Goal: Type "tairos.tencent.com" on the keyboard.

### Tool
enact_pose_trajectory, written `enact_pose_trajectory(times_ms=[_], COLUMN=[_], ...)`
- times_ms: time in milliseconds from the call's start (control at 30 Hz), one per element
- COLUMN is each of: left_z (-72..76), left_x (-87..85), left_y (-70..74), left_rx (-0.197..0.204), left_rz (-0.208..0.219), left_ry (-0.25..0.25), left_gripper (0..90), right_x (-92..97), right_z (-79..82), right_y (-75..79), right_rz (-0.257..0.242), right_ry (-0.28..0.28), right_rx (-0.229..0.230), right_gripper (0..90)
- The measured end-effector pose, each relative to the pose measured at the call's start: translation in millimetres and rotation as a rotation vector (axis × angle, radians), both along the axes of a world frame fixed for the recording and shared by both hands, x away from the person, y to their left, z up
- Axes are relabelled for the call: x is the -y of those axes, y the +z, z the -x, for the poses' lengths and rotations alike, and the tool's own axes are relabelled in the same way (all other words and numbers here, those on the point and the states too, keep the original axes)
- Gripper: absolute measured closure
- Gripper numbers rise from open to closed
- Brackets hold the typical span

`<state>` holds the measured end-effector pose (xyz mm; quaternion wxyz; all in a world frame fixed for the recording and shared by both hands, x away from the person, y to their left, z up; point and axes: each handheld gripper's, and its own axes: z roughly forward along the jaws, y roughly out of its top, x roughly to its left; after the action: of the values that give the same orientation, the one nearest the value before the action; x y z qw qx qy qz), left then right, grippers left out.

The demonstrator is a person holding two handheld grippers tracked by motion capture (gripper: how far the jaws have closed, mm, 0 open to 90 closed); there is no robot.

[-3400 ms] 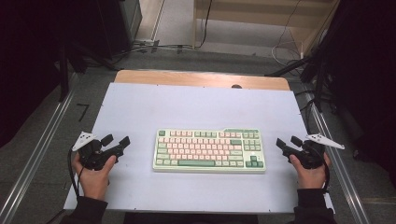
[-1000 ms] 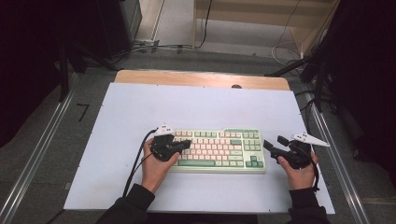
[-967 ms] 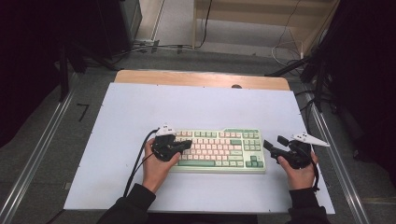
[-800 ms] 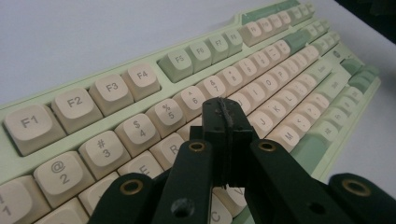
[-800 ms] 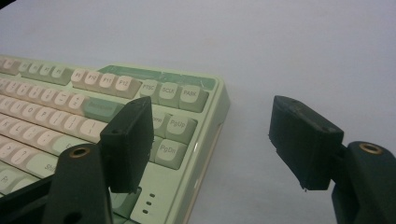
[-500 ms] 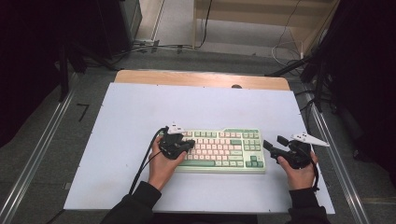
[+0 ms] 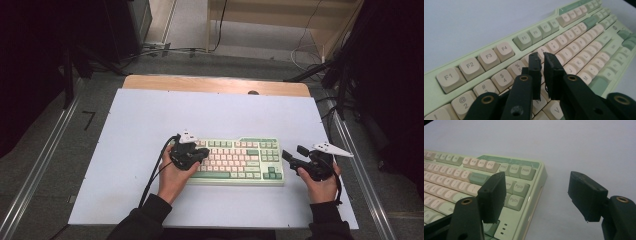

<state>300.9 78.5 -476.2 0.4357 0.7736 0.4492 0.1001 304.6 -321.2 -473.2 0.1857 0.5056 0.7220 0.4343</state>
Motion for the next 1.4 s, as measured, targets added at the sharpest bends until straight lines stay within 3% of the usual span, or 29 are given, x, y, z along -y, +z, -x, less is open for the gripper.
enact_pose_trajectory(times_ms=[167,233,367,567,1200,1300,1400], left_z=[3.5,5.3,8.4,13.1,24.7,27.5,33.1], left_x=[-9.0,-12.2,-16.4,-22.3,-56.6,-61.2,-67.8], left_y=[6.2,8.1,12.0,14.1,-2.2,-4.8,-7.3], left_rx=[0.035,0.049,0.073,0.080,0.076,0.077,0.076], left_rz=[0.110,0.133,0.149,0.149,0.140,0.137,0.149], left_ry=[0.014,0.025,0.028,0.023,0.063,0.065,0.047], left_gripper=[58.1,49.2,37.4,31.5,38.8,48.5,68.4], right_x=[0.0,-0.1,-0.4,0.0,-0.8,-0.4,-1.0], right_z=[0.4,0.4,0.4,0.7,0.5,0.9,0.7], right_y=[0.4,0.3,0.3,0.5,0.0,0.4,0.2], right_rz=[0.000,0.000,0.003,0.002,0.003,0.001,0.002], right_ry=[0.001,0.000,0.000,-0.001,0.001,0.002,0.003], right_rx=[0.002,0.001,0.002,0.001,-0.001,0.004,0.001], right_gripper=[29.1,29.2,29.1,29.1,29.1,29.1,29.2])
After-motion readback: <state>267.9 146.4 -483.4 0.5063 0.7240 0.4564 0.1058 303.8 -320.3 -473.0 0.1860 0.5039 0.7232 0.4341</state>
